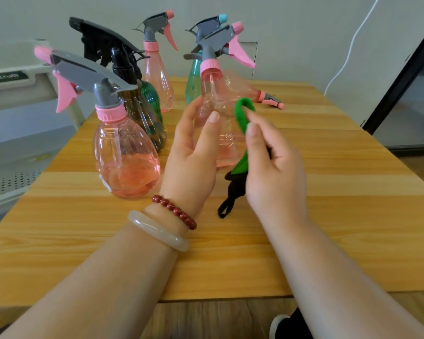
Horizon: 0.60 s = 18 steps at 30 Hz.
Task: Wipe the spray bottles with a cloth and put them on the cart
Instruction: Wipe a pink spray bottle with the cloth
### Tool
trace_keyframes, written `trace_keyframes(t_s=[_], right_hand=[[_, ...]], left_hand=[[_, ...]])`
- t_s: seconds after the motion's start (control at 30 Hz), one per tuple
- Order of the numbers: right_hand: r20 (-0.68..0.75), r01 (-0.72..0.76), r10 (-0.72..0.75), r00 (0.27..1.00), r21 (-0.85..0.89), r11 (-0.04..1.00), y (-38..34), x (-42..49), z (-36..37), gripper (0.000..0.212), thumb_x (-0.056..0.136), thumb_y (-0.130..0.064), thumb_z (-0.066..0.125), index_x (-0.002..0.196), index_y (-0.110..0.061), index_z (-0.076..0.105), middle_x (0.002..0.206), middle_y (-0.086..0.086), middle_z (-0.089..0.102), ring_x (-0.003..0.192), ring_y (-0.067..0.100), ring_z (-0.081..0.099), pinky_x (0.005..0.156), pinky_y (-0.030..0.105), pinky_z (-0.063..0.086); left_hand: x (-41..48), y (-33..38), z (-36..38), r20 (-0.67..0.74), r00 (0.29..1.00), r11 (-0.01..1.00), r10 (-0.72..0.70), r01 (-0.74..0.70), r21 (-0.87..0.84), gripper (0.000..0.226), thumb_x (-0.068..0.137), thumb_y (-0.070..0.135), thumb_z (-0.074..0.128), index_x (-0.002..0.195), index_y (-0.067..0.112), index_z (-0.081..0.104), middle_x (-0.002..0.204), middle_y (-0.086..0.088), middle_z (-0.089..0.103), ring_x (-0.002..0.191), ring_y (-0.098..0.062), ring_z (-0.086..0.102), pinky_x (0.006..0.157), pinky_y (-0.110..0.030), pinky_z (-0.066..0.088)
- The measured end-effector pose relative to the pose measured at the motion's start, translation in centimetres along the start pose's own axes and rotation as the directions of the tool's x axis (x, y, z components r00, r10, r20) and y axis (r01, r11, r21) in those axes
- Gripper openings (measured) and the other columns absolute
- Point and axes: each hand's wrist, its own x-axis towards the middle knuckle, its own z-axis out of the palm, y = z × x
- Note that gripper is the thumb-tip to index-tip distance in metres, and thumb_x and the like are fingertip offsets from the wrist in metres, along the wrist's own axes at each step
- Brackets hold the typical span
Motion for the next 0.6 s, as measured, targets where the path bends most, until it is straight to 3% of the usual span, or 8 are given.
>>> trace_keyframes(t_s=[0.07, 0.1, 0.17, 0.23, 0.3, 0.4, 0.47, 0.6], right_hand=[[0.049, 0.247, -0.242, 0.969, -0.126, 0.961, 0.1, -0.6, 0.4, 0.030, 0.102, -0.014, 0.049, 0.129, -0.011, 0.062, 0.134, -0.004, 0.059, 0.133, 0.003, 0.047, 0.109, 0.017, 0.037], [0.058, 0.278, -0.272, 0.960, -0.147, 0.949, 0.4, -0.8, 0.6, 0.030, 0.101, -0.012, 0.050, 0.129, -0.008, 0.062, 0.136, 0.001, 0.059, 0.136, 0.008, 0.045, 0.111, 0.019, 0.036], [-0.007, 0.160, -0.163, 0.987, -0.130, 0.979, 0.6, -0.3, 0.6, 0.030, 0.102, -0.015, 0.050, 0.129, -0.012, 0.063, 0.132, -0.005, 0.062, 0.130, 0.003, 0.050, 0.105, 0.011, 0.037], [-0.062, -0.077, 0.075, 0.995, -0.033, 0.996, 0.9, 0.2, 0.0, 0.028, 0.104, -0.021, 0.048, 0.123, -0.018, 0.068, 0.112, -0.018, 0.067, 0.106, -0.012, 0.058, 0.087, 0.003, 0.041], [-0.067, -0.173, 0.172, 0.983, -0.004, 0.985, 1.2, 0.3, -0.3, 0.028, 0.104, -0.023, 0.048, 0.121, -0.019, 0.070, 0.104, -0.021, 0.068, 0.094, -0.014, 0.059, 0.079, 0.003, 0.042], [-0.029, 0.079, -0.084, 0.996, -0.128, 0.989, 0.5, -0.4, 0.1, 0.029, 0.102, -0.017, 0.051, 0.128, -0.014, 0.064, 0.130, -0.005, 0.064, 0.126, 0.002, 0.053, 0.102, 0.010, 0.040], [0.035, 0.233, -0.230, 0.973, -0.184, 0.955, 0.5, -0.8, 0.6, 0.031, 0.100, -0.014, 0.055, 0.130, -0.010, 0.062, 0.138, 0.004, 0.059, 0.137, 0.011, 0.046, 0.110, 0.016, 0.036], [-0.067, 0.054, -0.065, 0.996, -0.157, 0.986, 0.4, -0.4, 0.4, 0.030, 0.100, -0.019, 0.055, 0.129, -0.016, 0.064, 0.131, -0.006, 0.063, 0.127, 0.001, 0.052, 0.103, 0.011, 0.040]], left_hand=[[0.0, -0.1, -0.2, 0.009, 1.000, 1.000, -0.003, 0.003, 0.000, 0.055, 0.088, 0.049, 0.057, 0.141, 0.039, 0.046, 0.136, 0.009, 0.060, 0.122, -0.012, 0.061, 0.101, -0.052, 0.050], [0.1, -0.1, -0.3, 0.012, 1.000, 1.000, -0.001, 0.001, -0.007, 0.050, 0.094, 0.041, 0.057, 0.142, 0.036, 0.046, 0.133, 0.010, 0.062, 0.119, -0.010, 0.062, 0.100, -0.051, 0.052], [-0.1, 0.1, -0.3, -0.003, 1.000, 1.000, 0.002, -0.002, 0.006, 0.042, 0.099, 0.037, 0.056, 0.140, 0.036, 0.048, 0.127, 0.015, 0.064, 0.113, -0.003, 0.064, 0.097, -0.049, 0.054], [-0.3, 0.2, -0.1, -0.015, 1.000, 0.999, 0.011, -0.010, 0.032, 0.045, 0.095, 0.045, 0.058, 0.138, 0.040, 0.049, 0.130, 0.016, 0.062, 0.116, -0.005, 0.063, 0.099, -0.047, 0.053], [-0.4, 0.2, 0.2, -0.013, 1.000, 0.999, 0.013, -0.012, 0.044, 0.044, 0.097, 0.044, 0.056, 0.140, 0.039, 0.047, 0.128, 0.018, 0.062, 0.114, -0.005, 0.064, 0.099, -0.045, 0.053], [-0.5, 0.5, 0.2, -0.010, 1.000, 0.997, 0.008, -0.007, 0.079, 0.039, 0.101, 0.037, 0.052, 0.140, 0.039, 0.046, 0.115, 0.030, 0.065, 0.095, 0.007, 0.065, 0.094, -0.049, 0.055], [-0.4, 0.4, -0.1, 0.003, 1.000, 0.997, 0.020, -0.020, 0.070, 0.040, 0.102, 0.033, 0.053, 0.141, 0.036, 0.046, 0.121, 0.016, 0.067, 0.100, -0.005, 0.069, 0.092, -0.053, 0.056], [-0.6, 0.3, 0.1, 0.009, 0.999, 0.994, 0.050, -0.051, 0.101, 0.041, 0.101, 0.032, 0.053, 0.142, 0.032, 0.046, 0.124, 0.011, 0.065, 0.100, -0.006, 0.065, 0.090, -0.044, 0.058]])
